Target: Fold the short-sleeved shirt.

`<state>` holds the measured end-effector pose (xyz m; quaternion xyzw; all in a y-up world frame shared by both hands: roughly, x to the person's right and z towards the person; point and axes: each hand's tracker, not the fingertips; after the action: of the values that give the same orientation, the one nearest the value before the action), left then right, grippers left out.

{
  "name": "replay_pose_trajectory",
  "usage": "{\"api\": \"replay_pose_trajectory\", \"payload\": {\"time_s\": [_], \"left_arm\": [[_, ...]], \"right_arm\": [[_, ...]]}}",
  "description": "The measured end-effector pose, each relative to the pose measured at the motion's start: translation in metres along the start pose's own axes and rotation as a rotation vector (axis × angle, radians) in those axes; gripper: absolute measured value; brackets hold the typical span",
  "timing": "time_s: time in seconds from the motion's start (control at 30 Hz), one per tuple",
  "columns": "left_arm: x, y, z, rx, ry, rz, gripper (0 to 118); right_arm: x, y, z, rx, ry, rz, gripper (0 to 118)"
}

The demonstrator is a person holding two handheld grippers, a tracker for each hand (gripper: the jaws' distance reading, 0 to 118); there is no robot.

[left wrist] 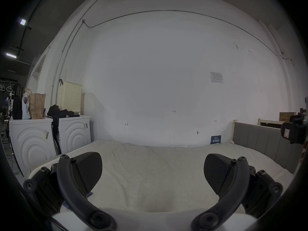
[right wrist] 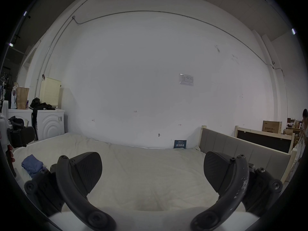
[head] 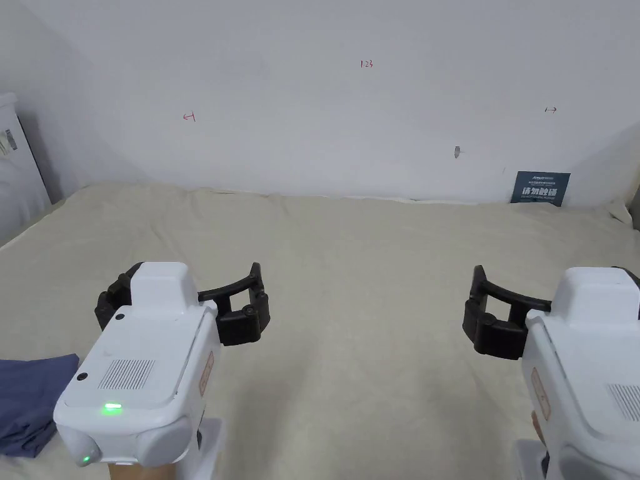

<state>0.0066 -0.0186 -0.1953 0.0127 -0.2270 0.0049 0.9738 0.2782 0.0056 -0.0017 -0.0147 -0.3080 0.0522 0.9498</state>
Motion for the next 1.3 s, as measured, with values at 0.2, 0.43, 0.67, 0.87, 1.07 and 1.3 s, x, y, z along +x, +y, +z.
{"api": "replay_pose_trajectory", "payload": {"time_s": [0.2, 0.43, 0.67, 0.87, 1.07, 1.3], "left_arm": [[-0.0004, 0.0007, 0.0003, 0.005, -0.003, 0.001, 118], [-0.0017, 0.0005, 0.0, 0.004, -0.004, 0.002, 118], [-0.0024, -0.0001, 0.0003, 0.001, -0.001, 0.002, 118], [-0.003, 0.0002, 0.0, -0.001, -0.001, 0.006, 118], [-0.0025, -0.0001, 0.0001, -0.003, -0.002, -0.002, 118], [-0.003, 0.0008, 0.0014, -0.003, -0.001, -0.002, 118]], "right_arm": [[-0.0012, 0.0006, 0.0008, 0.002, 0.004, 0.002, 118], [-0.001, 0.0015, 0.0012, 0.003, 0.004, 0.005, 118], [-0.0007, 0.0016, 0.0018, 0.002, -0.002, 0.009, 118], [-0.0001, 0.0024, 0.0027, 0.002, -0.003, 0.008, 118], [0.0005, 0.0021, 0.0025, 0.001, -0.005, 0.008, 118], [0.0005, 0.0018, 0.0022, -0.008, -0.012, 0.008, 118]]}}
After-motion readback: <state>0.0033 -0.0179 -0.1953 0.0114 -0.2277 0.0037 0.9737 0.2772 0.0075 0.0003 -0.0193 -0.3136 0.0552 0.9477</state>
